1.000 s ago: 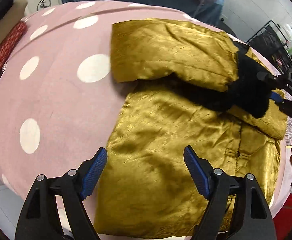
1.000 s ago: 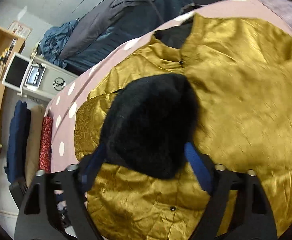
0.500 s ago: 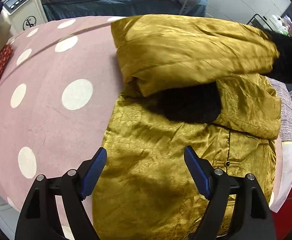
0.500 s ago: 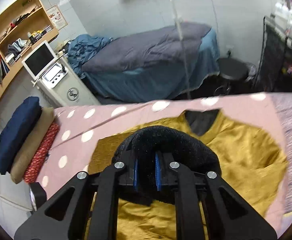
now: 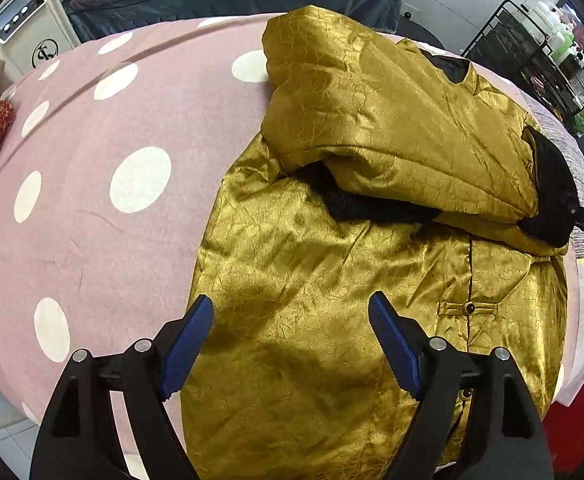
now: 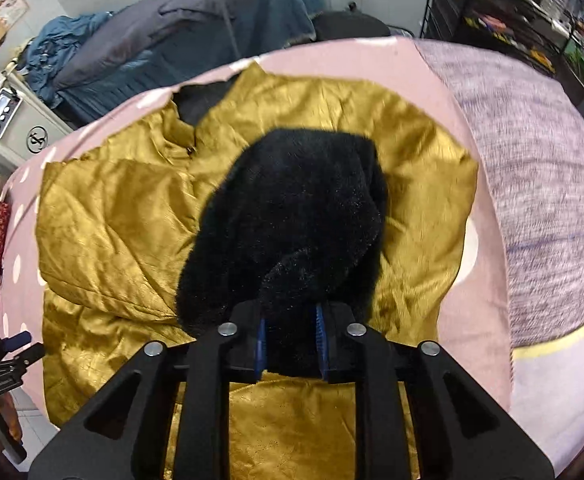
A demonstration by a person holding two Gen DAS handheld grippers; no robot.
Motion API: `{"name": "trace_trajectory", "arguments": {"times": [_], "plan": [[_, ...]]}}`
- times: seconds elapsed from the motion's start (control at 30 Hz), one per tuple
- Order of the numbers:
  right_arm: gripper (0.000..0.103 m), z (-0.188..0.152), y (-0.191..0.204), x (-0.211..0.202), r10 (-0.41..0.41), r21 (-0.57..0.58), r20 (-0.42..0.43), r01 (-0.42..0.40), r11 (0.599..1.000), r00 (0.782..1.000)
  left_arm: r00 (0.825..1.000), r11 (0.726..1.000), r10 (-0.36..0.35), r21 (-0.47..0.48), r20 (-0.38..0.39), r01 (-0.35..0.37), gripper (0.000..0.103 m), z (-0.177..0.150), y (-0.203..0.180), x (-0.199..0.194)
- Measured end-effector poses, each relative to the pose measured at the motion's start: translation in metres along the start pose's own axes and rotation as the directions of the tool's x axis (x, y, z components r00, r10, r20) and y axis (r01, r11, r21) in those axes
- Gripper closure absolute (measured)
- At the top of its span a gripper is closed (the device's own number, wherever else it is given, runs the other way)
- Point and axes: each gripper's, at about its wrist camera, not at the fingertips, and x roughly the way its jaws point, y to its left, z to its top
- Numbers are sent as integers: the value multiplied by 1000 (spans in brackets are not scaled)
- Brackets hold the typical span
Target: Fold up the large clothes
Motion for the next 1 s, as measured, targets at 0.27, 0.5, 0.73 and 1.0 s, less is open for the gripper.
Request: {"name": "trace_trajectory", "arguments": {"times": [0.27, 0.5, 0.73, 1.0], "plan": [[35, -7, 3, -22, -175, 39, 50, 173, 984, 983, 997, 996, 53, 66, 51, -57, 19, 31, -6, -3], [34, 11, 46, -46, -161, -130, 161, 183, 975, 974, 989, 973, -4, 231, 147, -30, 14, 95, -60, -9], [34, 17, 91, 9, -171, -323, 69, 185, 928, 983, 999, 957, 23, 287, 34, -31, 12, 132, -97, 46], [30, 13, 74, 63, -253, -327, -53, 222, 919, 966, 989, 963, 62, 267, -135, -24, 5, 138, -94, 111]]}}
